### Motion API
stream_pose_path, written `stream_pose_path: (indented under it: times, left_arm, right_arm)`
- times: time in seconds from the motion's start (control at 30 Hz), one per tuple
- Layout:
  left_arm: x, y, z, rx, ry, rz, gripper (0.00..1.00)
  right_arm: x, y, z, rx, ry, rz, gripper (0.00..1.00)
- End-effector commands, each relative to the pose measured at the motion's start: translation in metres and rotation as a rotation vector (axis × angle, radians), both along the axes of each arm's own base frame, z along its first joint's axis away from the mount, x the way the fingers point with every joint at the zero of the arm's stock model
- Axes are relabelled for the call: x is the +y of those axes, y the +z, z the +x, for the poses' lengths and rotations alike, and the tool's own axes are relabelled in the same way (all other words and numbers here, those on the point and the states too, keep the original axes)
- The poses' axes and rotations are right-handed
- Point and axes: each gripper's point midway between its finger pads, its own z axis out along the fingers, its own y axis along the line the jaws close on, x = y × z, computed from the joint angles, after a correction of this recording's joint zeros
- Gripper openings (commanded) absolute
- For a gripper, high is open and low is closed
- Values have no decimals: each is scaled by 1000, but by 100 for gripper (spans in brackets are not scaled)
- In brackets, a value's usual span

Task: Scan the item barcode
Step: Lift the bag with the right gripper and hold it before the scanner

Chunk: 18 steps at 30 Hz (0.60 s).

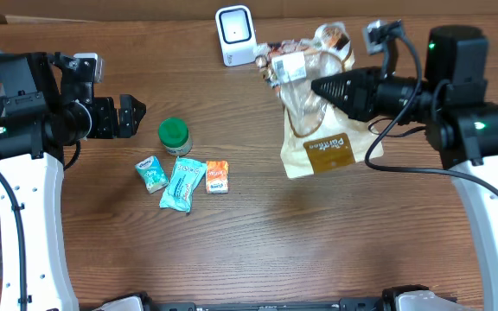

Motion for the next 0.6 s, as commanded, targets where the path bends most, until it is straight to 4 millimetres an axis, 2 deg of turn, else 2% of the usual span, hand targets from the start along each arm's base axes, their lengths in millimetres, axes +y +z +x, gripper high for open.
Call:
stream_pose_path:
  times: [0.0,0.17,0.33,0.43,0.57]
  left_arm:
    - [-3,12,3,-39,-29,6,100]
    - [-3,12,3,-39,-29,6,100]
    - [-3,12,3,-39,-29,6,100]
    - [-3,12,3,-39,-29,6,100]
    - [-3,12,3,-39,-29,6,100]
  right_arm:
    - [-3,40,8,-85,-127,-71,4]
    - [6,47,38,-149,-272,-276,4]
    - [11,34,101,-354,-522,-622,4]
    - [28,20,132,-450,-629,-766,4]
    - [65,-9,169,-575,-607,-898,4]
